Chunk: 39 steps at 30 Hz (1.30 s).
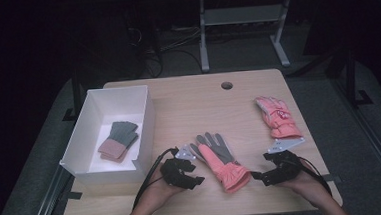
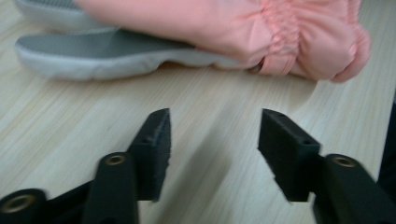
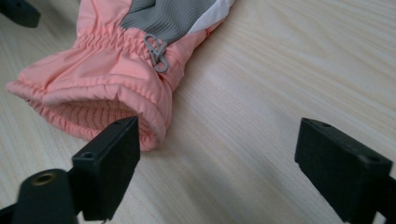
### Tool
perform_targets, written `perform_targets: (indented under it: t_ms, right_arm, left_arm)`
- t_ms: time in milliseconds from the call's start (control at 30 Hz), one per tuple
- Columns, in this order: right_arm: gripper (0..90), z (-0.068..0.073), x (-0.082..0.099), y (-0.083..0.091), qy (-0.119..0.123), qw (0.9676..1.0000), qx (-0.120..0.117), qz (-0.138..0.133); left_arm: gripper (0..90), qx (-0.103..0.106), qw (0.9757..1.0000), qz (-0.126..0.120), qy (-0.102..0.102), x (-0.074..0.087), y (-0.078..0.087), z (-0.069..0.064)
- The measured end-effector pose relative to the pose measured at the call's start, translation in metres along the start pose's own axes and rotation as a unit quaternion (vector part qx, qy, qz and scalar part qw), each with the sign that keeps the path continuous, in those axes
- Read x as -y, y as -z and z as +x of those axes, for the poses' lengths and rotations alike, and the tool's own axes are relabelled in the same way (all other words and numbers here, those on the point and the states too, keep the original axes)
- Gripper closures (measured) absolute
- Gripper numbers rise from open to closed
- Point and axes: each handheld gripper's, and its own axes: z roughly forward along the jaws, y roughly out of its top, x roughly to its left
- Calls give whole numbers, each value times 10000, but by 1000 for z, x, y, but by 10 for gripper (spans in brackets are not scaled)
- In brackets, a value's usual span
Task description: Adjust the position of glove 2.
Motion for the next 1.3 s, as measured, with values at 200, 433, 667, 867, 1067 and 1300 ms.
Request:
perform_targets:
  t_ms: [200, 433, 667, 867, 1067, 1300]
  right_arm:
    - [215, -7, -5, 4, -145, 9996, 209, -112]
    - [319, -26, -19, 13, -299, 9973, 534, -396]
    - [443, -48, -29, 24, -509, 9909, 1112, -568]
    - [472, -72, -36, 27, -756, 9844, 1463, -622]
    - [481, -91, -44, 20, -879, 9791, 1732, -610]
    - [532, -109, -56, 5, -900, 9778, 1825, -505]
  left_arm:
    - [388, -69, 10000, 43, 7, 7, 0, 3]
    - [375, -44, 10000, 21, -70, 5, -2, 0]
    - [373, -39, 10000, -15, -90, 5, -1, 0]
    - [374, -48, 9999, 17, -113, 6, -2, 1]
    - [373, -45, 10000, -17, -69, 6, -4, 1]
    - [373, -44, 10000, 4, -51, 6, -4, 1]
